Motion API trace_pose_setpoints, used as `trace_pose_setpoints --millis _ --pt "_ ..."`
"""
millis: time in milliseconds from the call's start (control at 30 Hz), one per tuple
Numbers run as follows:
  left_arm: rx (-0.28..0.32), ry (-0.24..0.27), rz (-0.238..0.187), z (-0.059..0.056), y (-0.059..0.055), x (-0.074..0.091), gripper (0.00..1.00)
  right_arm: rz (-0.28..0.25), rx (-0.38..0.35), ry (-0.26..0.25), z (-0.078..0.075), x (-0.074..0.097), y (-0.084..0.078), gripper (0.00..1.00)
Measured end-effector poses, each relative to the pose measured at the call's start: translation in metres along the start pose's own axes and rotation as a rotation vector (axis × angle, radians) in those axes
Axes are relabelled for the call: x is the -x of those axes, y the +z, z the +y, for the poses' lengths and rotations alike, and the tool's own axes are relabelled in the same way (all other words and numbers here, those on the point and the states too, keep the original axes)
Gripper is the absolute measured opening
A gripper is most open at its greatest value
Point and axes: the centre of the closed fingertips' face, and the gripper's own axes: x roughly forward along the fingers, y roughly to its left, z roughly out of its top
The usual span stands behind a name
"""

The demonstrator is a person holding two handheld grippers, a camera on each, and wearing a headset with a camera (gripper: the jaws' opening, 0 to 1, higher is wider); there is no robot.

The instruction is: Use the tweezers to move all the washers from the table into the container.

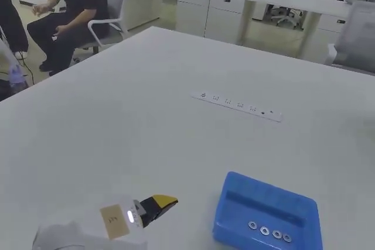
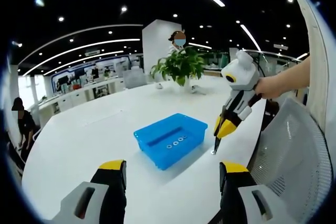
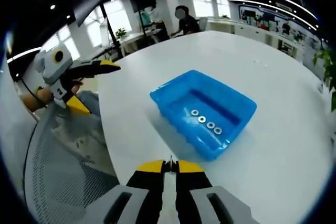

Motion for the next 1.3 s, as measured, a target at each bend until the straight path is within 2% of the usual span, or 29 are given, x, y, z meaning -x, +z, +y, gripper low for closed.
trace_pose_setpoints --millis 667,1000,1300 --pt "-0.001 0.003 0.0 0.0 -0.0007 -0.0003 0.73 0.021 0.036 0.001 0.0026 -0.0017 -0.0014 0.04" --pt "-0.004 0.003 0.003 0.0007 -0.0016 0.0002 0.72 0.041 0.101 -0.003 0.0072 -0.0052 0.0006 0.04" --pt "-0.006 0.006 0.004 0.0014 -0.0019 0.0004 0.72 0.047 0.126 -0.001 0.0066 -0.0058 0.0014 0.03"
